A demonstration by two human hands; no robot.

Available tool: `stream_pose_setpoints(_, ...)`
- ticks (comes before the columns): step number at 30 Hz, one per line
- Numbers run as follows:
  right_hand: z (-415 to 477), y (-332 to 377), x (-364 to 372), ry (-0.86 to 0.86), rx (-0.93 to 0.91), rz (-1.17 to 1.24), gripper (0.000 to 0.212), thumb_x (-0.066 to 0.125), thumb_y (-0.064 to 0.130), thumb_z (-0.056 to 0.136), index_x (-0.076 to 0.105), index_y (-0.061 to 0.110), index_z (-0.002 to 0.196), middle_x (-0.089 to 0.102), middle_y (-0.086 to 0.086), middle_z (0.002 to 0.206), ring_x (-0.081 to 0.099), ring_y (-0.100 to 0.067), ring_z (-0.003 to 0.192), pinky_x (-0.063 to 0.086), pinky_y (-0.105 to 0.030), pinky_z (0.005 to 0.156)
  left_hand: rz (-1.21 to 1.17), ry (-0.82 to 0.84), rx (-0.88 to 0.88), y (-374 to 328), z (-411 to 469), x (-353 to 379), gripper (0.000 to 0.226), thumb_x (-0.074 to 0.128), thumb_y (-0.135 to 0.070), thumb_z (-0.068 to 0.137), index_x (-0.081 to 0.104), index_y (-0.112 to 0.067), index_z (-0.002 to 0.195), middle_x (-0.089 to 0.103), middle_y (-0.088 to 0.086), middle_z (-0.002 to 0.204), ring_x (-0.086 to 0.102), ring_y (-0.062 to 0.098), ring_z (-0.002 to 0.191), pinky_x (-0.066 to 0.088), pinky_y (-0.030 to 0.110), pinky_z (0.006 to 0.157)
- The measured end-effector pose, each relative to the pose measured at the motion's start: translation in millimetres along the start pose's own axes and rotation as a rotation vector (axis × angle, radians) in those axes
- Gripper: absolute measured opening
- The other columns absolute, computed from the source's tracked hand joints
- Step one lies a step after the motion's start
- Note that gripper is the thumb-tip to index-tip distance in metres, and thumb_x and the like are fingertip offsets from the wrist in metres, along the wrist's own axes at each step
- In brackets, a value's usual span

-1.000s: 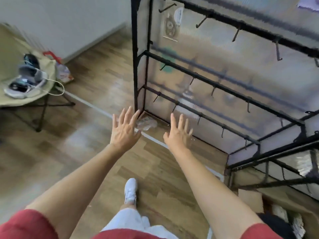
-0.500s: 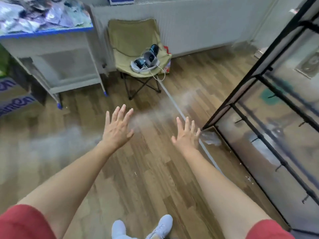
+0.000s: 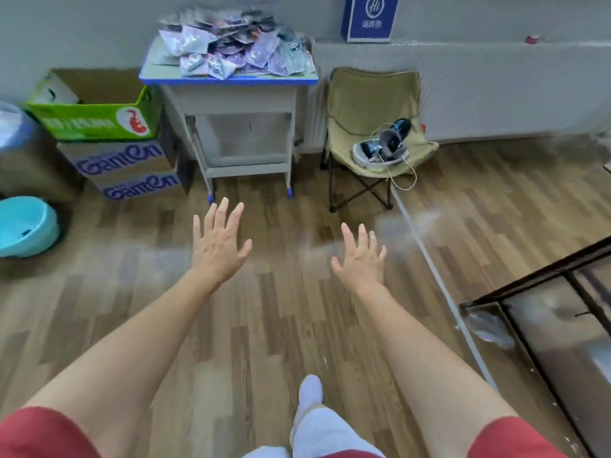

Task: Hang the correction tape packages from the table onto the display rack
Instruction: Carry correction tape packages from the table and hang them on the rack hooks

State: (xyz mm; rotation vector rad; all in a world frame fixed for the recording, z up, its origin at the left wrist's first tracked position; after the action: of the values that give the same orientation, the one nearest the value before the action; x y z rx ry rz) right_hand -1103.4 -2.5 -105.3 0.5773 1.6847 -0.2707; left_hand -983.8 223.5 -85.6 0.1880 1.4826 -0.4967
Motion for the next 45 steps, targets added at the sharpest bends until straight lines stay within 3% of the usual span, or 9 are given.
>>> stream_pose_setpoints(6, 100, 68, -9, 0.032, -0.034, 0.049, 0.069, 0.043, 0.039, 0.095, 0.005, 0.032, 0.151, 0.007, -0.009, 0.159, 0.007, -0.029, 0.145, 0.011, -0.050, 0.114, -0.021, 0.007, -0.095, 61, 84, -2, 0.071, 0.052, -0.040, 0.091, 0.017, -0.024, 0.150, 0.012, 0.006, 0.158, 0.007, 0.024, 0.145, 0.002, 0.047, 0.116)
stream_pose_setpoints(21, 397, 250, -90, -0.118, -0.267, -0.072, 0.069, 0.041, 0.043, 0.096, 0.003, 0.030, 0.152, 0.009, -0.009, 0.159, 0.009, -0.028, 0.146, 0.011, -0.049, 0.115, -0.160, -0.082, -0.211, 173, 387, -35, 0.065, 0.048, -0.040, 0.095, 0.018, -0.024, 0.150, 0.012, 0.004, 0.158, 0.008, 0.023, 0.145, 0.003, 0.042, 0.117)
stream_pose_setpoints(31, 600, 357, -132, -0.180, -0.175, -0.034, 0.072, 0.045, 0.042, 0.094, 0.006, 0.025, 0.152, 0.012, -0.012, 0.158, 0.013, -0.028, 0.144, 0.016, -0.050, 0.113, -0.111, -0.062, -0.136, 264, 621, -36, 0.066, 0.050, -0.043, 0.093, 0.021, -0.022, 0.149, 0.018, 0.007, 0.156, 0.017, 0.026, 0.142, 0.013, 0.042, 0.115)
stream_pose_setpoints(39, 718, 386, -136, -0.093, -0.101, 0.038, 0.072, 0.046, 0.042, 0.095, 0.004, 0.027, 0.152, 0.008, -0.009, 0.159, 0.010, -0.029, 0.145, 0.012, -0.051, 0.114, -0.126, 0.016, -0.116, 290, 730, -9, 0.072, 0.050, -0.044, 0.092, 0.012, -0.024, 0.151, 0.004, 0.006, 0.159, 0.008, 0.026, 0.145, 0.010, 0.043, 0.116)
stream_pose_setpoints(45, 819, 403, -159, -0.126, -0.174, 0.089, 0.075, 0.050, 0.042, 0.094, 0.004, 0.028, 0.152, 0.010, -0.008, 0.159, 0.012, -0.028, 0.145, 0.014, -0.051, 0.114, -0.153, 0.041, -0.208, 304, 809, 12, 0.073, 0.053, -0.042, 0.091, 0.013, -0.026, 0.151, 0.002, 0.005, 0.159, 0.004, 0.024, 0.145, 0.011, 0.047, 0.116)
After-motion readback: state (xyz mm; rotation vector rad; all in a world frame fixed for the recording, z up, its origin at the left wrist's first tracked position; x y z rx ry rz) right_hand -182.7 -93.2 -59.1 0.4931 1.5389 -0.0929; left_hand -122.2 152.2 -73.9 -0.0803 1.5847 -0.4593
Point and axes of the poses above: each hand's wrist, its own z-axis towards the middle knuckle, its own x-axis out of the palm, y = z × x, the point moved 4 cm from there along z, towards the middle knuckle
